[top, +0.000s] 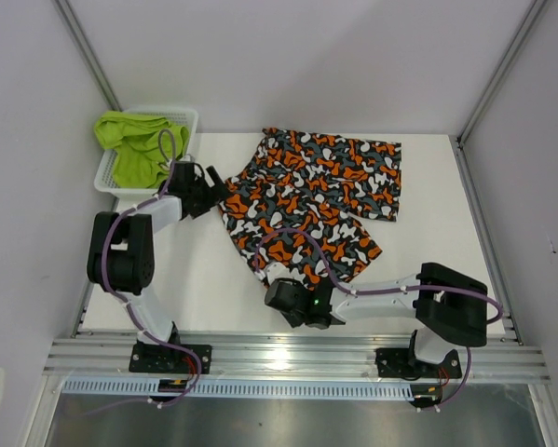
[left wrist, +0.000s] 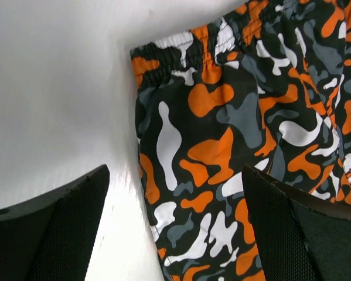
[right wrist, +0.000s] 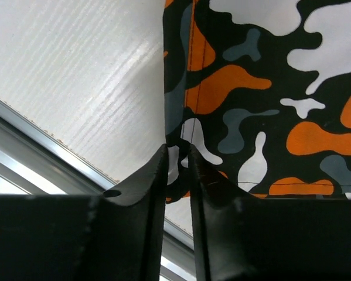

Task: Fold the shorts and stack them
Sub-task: Fold the shorts

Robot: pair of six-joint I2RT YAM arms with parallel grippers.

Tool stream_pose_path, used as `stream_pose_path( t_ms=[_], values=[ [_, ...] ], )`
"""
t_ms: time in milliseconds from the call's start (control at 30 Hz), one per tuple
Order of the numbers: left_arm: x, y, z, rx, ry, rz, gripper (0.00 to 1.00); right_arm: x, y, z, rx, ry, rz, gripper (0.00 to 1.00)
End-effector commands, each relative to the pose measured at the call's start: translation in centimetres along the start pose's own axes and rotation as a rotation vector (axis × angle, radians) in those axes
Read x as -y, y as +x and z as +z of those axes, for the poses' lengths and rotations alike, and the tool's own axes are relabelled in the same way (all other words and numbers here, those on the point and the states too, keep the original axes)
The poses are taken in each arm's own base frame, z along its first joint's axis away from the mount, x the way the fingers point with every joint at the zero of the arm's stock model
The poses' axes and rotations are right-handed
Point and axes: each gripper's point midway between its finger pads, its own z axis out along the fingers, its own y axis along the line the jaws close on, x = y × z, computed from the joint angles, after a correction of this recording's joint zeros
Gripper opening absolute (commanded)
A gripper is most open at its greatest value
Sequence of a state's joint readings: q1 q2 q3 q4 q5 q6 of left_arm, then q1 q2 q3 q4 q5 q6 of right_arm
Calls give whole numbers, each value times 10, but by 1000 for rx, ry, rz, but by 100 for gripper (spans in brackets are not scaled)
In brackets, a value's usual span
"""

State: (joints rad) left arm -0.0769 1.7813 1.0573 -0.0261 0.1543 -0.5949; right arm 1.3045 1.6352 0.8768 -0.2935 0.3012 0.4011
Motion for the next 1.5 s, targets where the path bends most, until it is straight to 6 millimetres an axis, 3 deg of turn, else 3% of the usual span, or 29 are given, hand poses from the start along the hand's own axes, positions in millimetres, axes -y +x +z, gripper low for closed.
stream_pose_path(
  t_ms=[0, 267, 500, 633, 1000, 1467],
  values=[
    [6, -19, 3, 22, 44, -52, 94, 11, 13, -6, -12, 47, -8, 21],
    [2, -33, 27, 23, 73, -140, 86, 8, 21, -23, 10, 63, -19, 6],
    [2, -30, 28, 28, 115, -165, 82, 4, 30, -31, 32, 39, 11, 4],
    [0, -30, 29, 35, 108, -171, 72, 2, 27, -32, 47, 31, 17, 2],
    [-1, -23, 22, 41, 106, -182, 69, 4, 22, -39, 62, 42, 9, 1],
    [-4, -16, 28, 43, 12, -156, 48, 2, 12, -45, 89, 32, 11, 0]
  ],
)
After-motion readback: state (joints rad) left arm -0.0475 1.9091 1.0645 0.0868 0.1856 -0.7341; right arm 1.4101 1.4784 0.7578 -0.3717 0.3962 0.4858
